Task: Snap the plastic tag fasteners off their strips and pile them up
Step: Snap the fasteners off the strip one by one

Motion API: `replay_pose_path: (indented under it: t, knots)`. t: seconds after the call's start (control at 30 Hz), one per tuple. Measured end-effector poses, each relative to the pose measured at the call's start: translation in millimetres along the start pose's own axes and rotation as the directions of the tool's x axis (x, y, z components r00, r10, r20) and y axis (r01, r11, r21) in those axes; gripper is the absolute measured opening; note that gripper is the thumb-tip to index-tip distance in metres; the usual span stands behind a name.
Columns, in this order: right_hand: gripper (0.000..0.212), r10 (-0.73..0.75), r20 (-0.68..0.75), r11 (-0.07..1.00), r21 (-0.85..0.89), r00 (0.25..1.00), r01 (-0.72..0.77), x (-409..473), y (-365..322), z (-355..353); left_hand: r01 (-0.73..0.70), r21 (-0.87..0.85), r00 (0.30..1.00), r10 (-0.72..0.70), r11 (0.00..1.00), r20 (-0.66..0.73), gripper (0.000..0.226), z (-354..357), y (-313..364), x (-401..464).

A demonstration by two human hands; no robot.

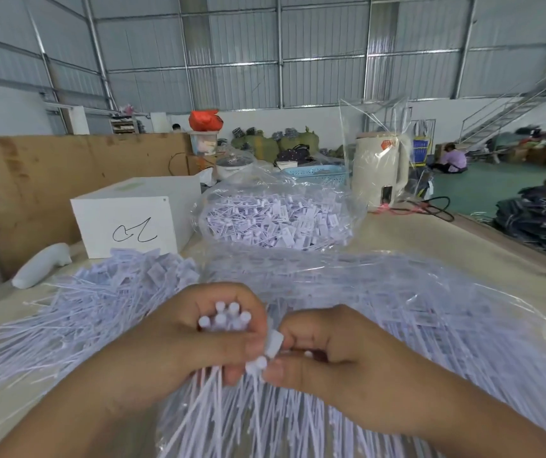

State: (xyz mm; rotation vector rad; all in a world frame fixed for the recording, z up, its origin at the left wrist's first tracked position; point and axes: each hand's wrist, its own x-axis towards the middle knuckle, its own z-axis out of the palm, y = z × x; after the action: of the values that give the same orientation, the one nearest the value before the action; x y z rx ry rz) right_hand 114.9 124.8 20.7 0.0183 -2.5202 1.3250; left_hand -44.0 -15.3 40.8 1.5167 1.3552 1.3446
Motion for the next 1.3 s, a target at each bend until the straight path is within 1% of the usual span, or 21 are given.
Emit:
replay_pose_path:
  t: [0.07, 0.1, 0.13, 0.2, 0.23, 0.27, 0.3, 0.37, 0.4, 0.53, 0.63, 0.7, 0.77, 0.87, 0.97, 1.0, 1.07, 1.1, 1.17, 1.23, 1.3]
  knots:
    - [0.024, 0.000, -0.040, 1.000, -0.015, 0.999, 0.000, -1.2, -1.3, -0.4, 0.012, 0.002, 1.000, -0.012, 1.000, 0.020, 0.008, -0.8, 2.9, -1.8]
    - [0.024, -0.016, -0.062, 1.000, -0.001, 0.998, 0.016, -2.2, -2.1, -1.5, -0.002, -0.014, 1.000, 0.002, 1.000, -0.023, 0.011, -0.7, 3.2, -0.6]
    - [0.023, -0.037, -0.088, 0.999, 0.010, 0.995, 0.038, -2.8, -3.4, -2.8, -0.020, -0.032, 0.993, 0.016, 0.999, -0.117, 0.015, -1.0, 2.0, 1.1]
    - [0.024, -0.054, -0.140, 0.999, -0.008, 0.989, 0.054, -4.0, -3.6, -5.8, -0.037, -0.027, 0.944, 0.026, 0.999, -0.330, 0.023, -3.5, -2.4, 4.2]
    - [0.024, -0.055, -0.160, 0.998, -0.022, 0.986, 0.052, -4.7, -3.1, -7.1, -0.026, 0.009, 0.932, 0.027, 1.000, -0.362, 0.025, -3.9, -3.2, 4.8]
    - [0.024, -0.054, -0.179, 0.998, -0.034, 0.982, 0.049, -4.9, -2.4, -7.4, -0.003, 0.053, 0.940, 0.021, 0.999, -0.340, 0.025, -3.8, -4.1, 4.3]
    - [0.024, -0.053, -0.194, 0.998, -0.046, 0.980, 0.045, -4.9, -2.4, -7.4, 0.021, 0.076, 0.965, -0.001, 0.997, -0.261, 0.024, -2.9, -4.4, 3.6]
    - [0.024, -0.045, -0.202, 0.997, -0.077, 0.978, 0.030, -4.3, -1.9, -5.4, 0.061, 0.037, 0.996, -0.059, 0.997, -0.067, 0.024, 1.0, -3.7, 2.1]
    - [0.024, -0.040, -0.203, 0.996, -0.086, 0.978, 0.023, -3.7, -2.0, -4.5, 0.071, 0.023, 0.997, -0.071, 0.997, -0.017, 0.025, 2.4, -4.1, 2.1]
    - [0.027, 0.002, -0.252, 0.999, -0.052, 0.968, -0.015, -1.3, -0.3, -5.7, 0.050, -0.032, 0.999, -0.050, 0.998, -0.008, 0.033, 4.2, -7.4, 2.8]
    - [0.033, 0.044, -0.207, 0.998, -0.031, 0.977, -0.051, -1.3, 1.5, -8.4, 0.066, -0.110, 0.998, -0.067, 0.992, 0.001, 0.048, 4.8, -5.8, 1.4]
    - [0.034, 0.030, -0.157, 0.999, -0.022, 0.987, -0.033, -2.0, 1.3, -8.4, 0.063, -0.119, 0.997, -0.056, 0.991, 0.057, 0.047, 5.6, -3.8, 0.8]
    - [0.033, 0.007, -0.140, 0.998, -0.056, 0.990, -0.015, -2.5, 1.1, -7.6, 0.058, -0.090, 0.995, -0.051, 0.994, 0.081, 0.039, 8.1, -2.8, 1.6]
    - [0.038, 0.017, -0.119, 0.995, -0.094, 0.993, -0.028, -3.1, 1.2, -8.4, 0.033, 0.010, 0.999, -0.033, 0.999, 0.011, 0.023, 12.0, -4.8, 4.0]
    - [0.045, 0.072, -0.060, 0.991, -0.110, 0.996, -0.079, -4.2, 0.9, -16.6, 0.029, 0.043, 0.996, -0.026, 0.999, -0.082, 0.019, 8.7, -6.9, 3.4]
    - [0.044, 0.094, -0.042, 0.989, -0.111, 0.995, -0.098, -4.8, 0.3, -19.6, 0.042, 0.057, 0.994, -0.036, 0.998, -0.100, 0.017, 7.2, -7.2, 2.3]
    - [0.042, 0.112, -0.047, 0.986, -0.119, 0.993, -0.117, -5.8, -0.9, -22.8, 0.070, 0.073, 0.995, -0.064, 0.995, -0.080, 0.017, 7.7, -7.2, 0.6]
    - [0.041, 0.113, -0.077, 0.985, -0.124, 0.991, -0.122, -5.3, -1.4, -22.7, 0.072, 0.074, 0.994, -0.066, 0.995, -0.087, 0.018, 10.0, -7.6, 0.9]
    - [0.040, 0.097, -0.183, 0.989, -0.092, 0.978, -0.116, -2.6, -2.1, -20.5, 0.044, 0.080, 0.980, -0.027, 0.996, -0.198, 0.020, 16.3, -9.3, 4.2]
    - [0.041, 0.059, -0.319, 0.997, -0.034, 0.946, -0.074, 0.4, -3.7, -15.4, -0.013, 0.030, 0.940, 0.022, 0.999, -0.340, 0.021, 25.2, -10.8, 9.3]
    - [0.042, 0.012, -0.434, 0.997, -0.059, 0.901, -0.042, 3.7, -6.5, -7.3, -0.067, -0.035, 0.897, 0.045, 0.997, -0.439, 0.020, 34.3, -10.6, 13.8]
